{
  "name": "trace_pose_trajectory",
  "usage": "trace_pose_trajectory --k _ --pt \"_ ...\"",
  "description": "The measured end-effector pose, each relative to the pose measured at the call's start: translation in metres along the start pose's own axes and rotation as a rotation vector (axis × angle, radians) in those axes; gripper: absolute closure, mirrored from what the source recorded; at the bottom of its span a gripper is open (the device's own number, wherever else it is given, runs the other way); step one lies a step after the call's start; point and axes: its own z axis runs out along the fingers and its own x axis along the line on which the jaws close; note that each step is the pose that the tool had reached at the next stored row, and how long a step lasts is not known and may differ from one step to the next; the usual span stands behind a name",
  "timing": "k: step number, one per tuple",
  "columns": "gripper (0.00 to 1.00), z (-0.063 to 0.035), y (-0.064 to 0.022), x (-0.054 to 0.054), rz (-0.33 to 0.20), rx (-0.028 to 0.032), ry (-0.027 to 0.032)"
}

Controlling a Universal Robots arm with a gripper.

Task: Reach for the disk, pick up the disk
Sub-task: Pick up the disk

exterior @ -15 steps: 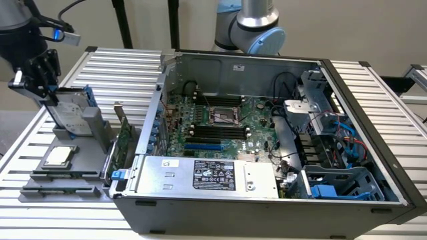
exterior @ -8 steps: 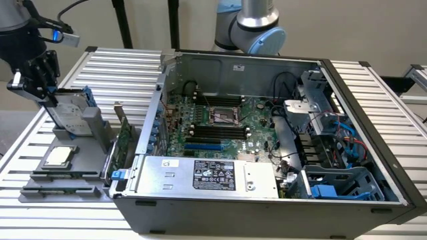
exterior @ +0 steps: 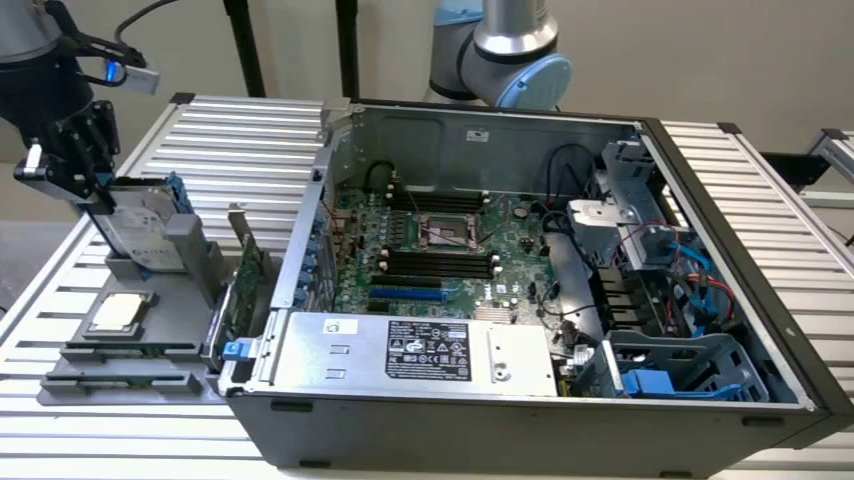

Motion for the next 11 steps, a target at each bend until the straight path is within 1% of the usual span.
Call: trace_pose_trajectory --k 6,11 --pt "0.67 -0.0001 0.0 0.0 0.0 0.0001 -0.0001" --pt "0.67 -0.0051 -0.0003 0.0 0.0 0.0002 -0.0001"
